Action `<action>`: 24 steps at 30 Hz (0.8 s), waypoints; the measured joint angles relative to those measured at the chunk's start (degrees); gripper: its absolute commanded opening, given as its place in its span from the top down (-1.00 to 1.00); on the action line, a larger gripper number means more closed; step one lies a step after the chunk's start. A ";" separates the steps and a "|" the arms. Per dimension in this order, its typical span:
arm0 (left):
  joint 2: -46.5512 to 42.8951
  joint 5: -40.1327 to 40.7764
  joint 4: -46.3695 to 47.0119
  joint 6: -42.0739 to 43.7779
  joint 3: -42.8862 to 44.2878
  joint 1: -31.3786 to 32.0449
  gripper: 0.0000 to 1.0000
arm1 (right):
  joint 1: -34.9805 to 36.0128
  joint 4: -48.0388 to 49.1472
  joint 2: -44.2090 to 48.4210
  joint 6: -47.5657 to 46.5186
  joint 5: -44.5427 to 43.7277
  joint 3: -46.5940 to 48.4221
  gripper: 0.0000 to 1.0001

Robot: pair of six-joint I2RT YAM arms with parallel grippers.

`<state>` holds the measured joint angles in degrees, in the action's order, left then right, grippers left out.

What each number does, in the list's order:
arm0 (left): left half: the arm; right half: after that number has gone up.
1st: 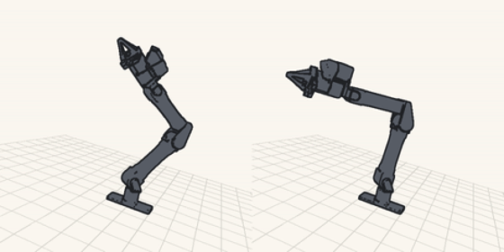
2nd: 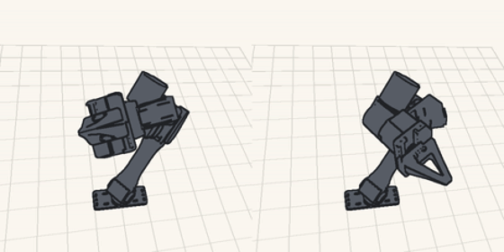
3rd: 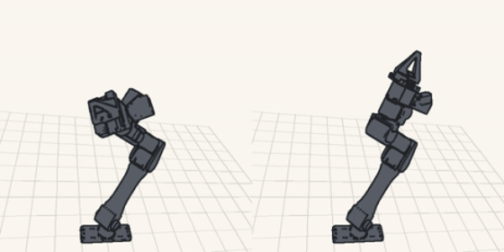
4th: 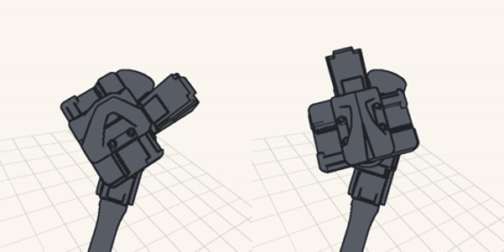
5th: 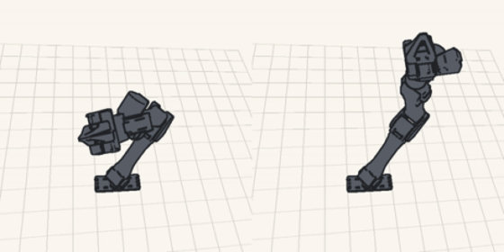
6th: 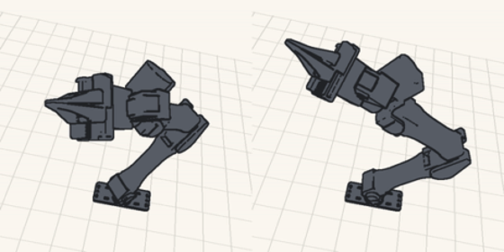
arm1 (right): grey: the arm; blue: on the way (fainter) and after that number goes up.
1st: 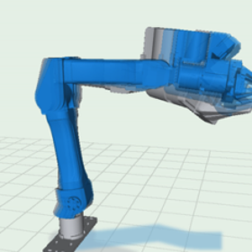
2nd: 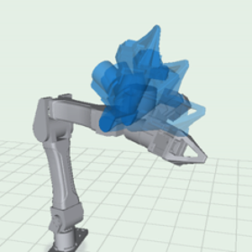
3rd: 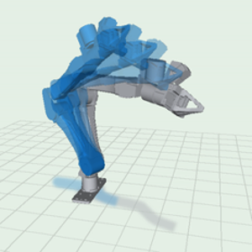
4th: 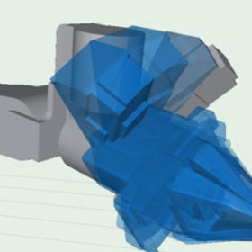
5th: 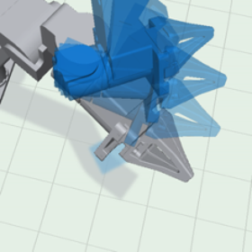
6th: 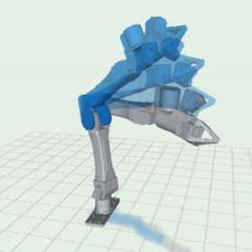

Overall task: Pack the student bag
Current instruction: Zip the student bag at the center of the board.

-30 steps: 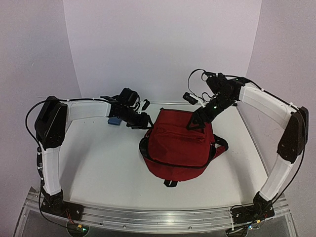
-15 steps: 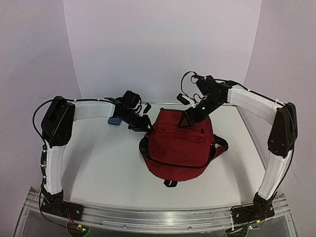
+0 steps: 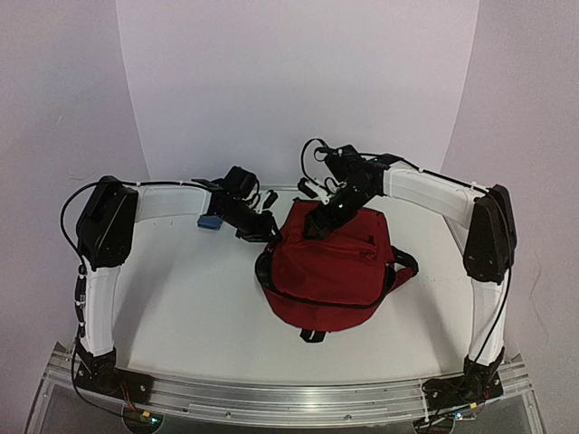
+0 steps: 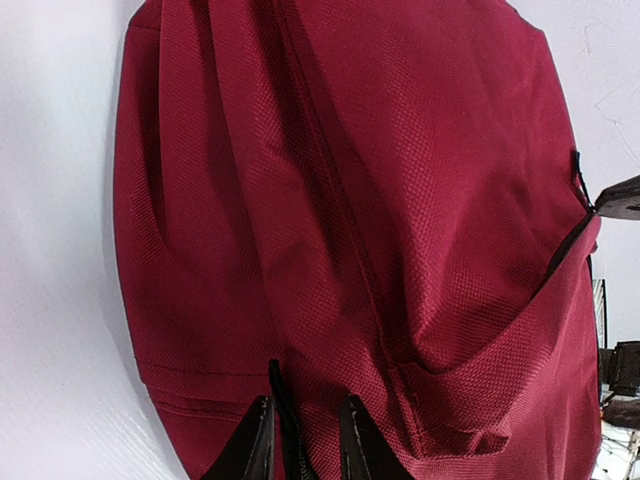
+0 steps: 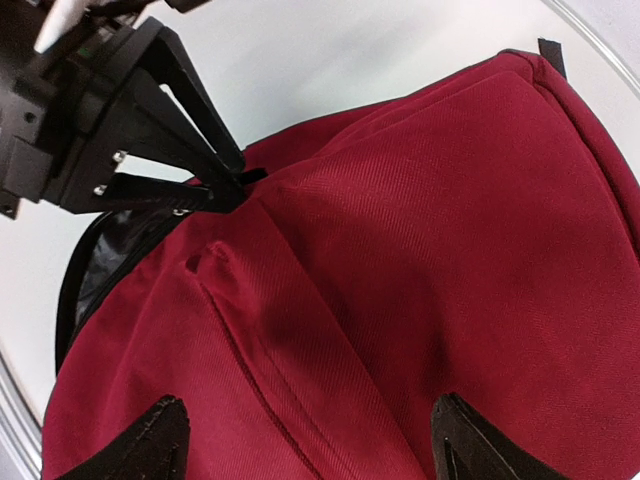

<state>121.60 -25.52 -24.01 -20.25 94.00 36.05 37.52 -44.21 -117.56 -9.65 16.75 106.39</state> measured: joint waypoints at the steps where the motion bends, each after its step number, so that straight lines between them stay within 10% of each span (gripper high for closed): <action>1: 0.00 -0.01 0.00 -0.27 0.00 -0.06 0.58 | 0.54 0.07 -0.38 -0.02 -1.12 0.35 -0.73; 24: -0.82 -1.41 3.19 -1.36 -4.48 -0.66 1.00 | 4.57 1.25 -8.14 -1.98 -14.85 5.44 -0.59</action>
<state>120.78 -26.93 -20.82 -21.61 89.51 35.40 42.09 -42.95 -125.69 -11.63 1.91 111.83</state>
